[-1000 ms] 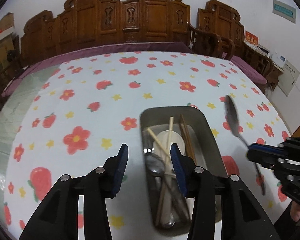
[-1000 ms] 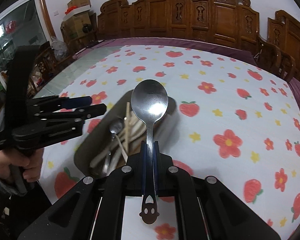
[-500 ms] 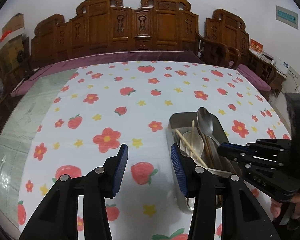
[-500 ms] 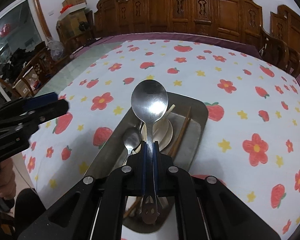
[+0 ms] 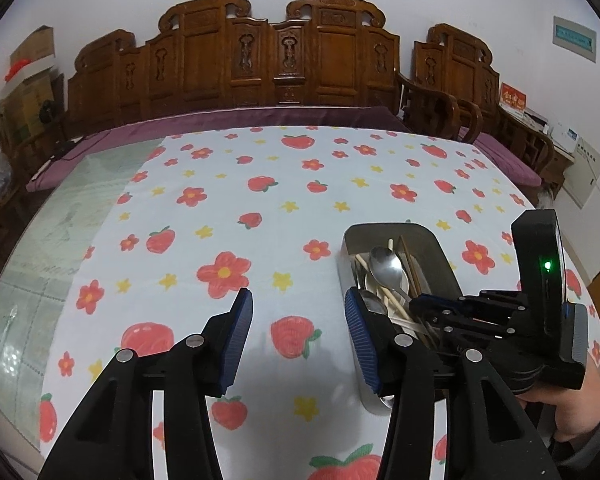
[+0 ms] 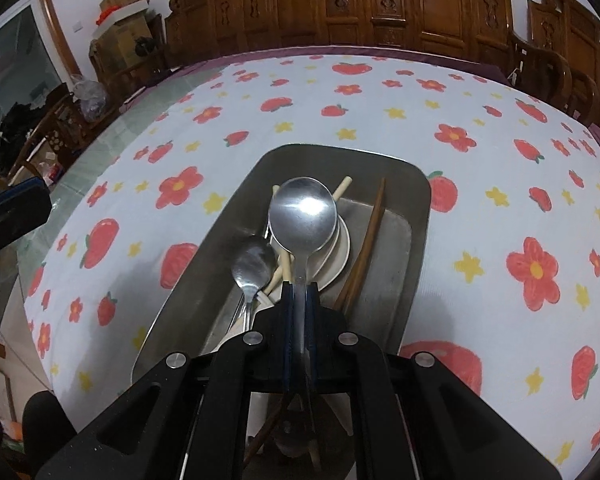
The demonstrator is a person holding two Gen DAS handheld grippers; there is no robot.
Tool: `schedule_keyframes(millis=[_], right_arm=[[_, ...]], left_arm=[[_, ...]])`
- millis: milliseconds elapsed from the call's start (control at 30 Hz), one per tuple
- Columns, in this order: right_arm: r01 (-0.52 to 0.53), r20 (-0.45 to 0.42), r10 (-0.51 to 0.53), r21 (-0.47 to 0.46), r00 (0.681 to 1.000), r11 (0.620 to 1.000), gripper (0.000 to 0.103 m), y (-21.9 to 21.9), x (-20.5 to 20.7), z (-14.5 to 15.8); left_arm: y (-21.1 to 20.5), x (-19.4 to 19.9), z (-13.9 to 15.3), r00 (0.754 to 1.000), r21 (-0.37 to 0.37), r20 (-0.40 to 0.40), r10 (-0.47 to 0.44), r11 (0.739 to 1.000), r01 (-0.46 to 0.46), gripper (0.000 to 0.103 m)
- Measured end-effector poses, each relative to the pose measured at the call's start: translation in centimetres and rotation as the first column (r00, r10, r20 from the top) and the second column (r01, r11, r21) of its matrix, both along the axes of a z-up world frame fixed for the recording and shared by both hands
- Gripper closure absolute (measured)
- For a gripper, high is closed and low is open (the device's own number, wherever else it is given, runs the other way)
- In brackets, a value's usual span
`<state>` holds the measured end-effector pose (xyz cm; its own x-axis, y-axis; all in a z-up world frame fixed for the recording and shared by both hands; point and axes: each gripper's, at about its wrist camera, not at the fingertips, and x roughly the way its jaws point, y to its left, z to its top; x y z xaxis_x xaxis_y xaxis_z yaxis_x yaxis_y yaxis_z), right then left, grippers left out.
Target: Organize utensils
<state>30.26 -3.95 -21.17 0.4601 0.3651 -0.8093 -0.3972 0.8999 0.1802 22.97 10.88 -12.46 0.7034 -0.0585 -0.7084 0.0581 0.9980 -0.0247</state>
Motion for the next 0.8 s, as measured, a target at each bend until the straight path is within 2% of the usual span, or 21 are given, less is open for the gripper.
schedule_keyframes(millis=[133,200,300,333,367,433,500,567,600,667,800], right_arm=[[-0.003,0.03,0.002,0.016,1.0,1.0,0.094,-0.8,-0.8,1.3],[-0.001,0.043,-0.001,0.03,0.999,1.0,0.094,-1.3,-1.2,2.2],[0.005,0.093,-0.008,0.037,0.996,0.999,0.094,-2.6,-2.8,4.1],[0.007,0.11,-0.011,0.037,0.994,0.999,0.09,-3.0,-3.4,4.8],[0.01,0.126,-0.014,0.038,0.992,0.999,0.084,-3.5,-4.0,5.5],[0.019,0.16,-0.025,0.041,0.987,0.999,0.077,-4.3,-5.1,6.7],[0.035,0.195,-0.044,0.051,0.98,0.998,0.068,-5.6,-6.6,8.2],[0.055,0.218,-0.065,0.054,0.974,0.997,0.048,-6.7,-7.6,9.2],[0.067,0.235,-0.078,0.055,0.969,0.996,0.043,-7.3,-8.2,9.8],[0.097,0.265,-0.108,0.055,0.958,0.994,0.025,-8.6,-9.5,10.9],[0.136,0.304,-0.148,0.061,0.941,0.989,0.009,-10.7,-11.5,12.6]], left_arm=[[-0.1,-0.6,0.5,1.0,-0.002,0.008,0.005,1.0,-0.005,0.055],[-0.4,-1.1,0.8,1.0,0.003,0.018,0.006,1.0,-0.006,0.044],[-1.0,-1.9,1.5,0.999,0.008,0.034,0.002,1.0,-0.002,0.041],[-1.2,-2.1,1.7,0.999,0.005,0.037,0.001,1.0,-0.001,0.038],[-1.5,-2.4,1.9,0.999,0.002,0.042,0.0,1.0,0.0,0.03],[-2.1,-3.0,2.5,0.998,-0.004,0.057,-0.004,1.0,0.004,0.024],[-2.9,-3.7,2.9,0.998,0.0,0.07,-0.004,1.0,0.004,0.011],[-3.6,-4.1,3.1,0.997,0.005,0.074,-0.005,1.0,0.005,0.008],[-4.0,-4.4,3.2,0.997,0.006,0.073,-0.006,1.0,0.006,0.008],[-4.7,-4.8,3.4,0.998,0.007,0.068,-0.008,1.0,0.007,0.008],[-6.1,-5.9,4.0,0.997,0.013,0.07,-0.021,1.0,0.02,0.008]])
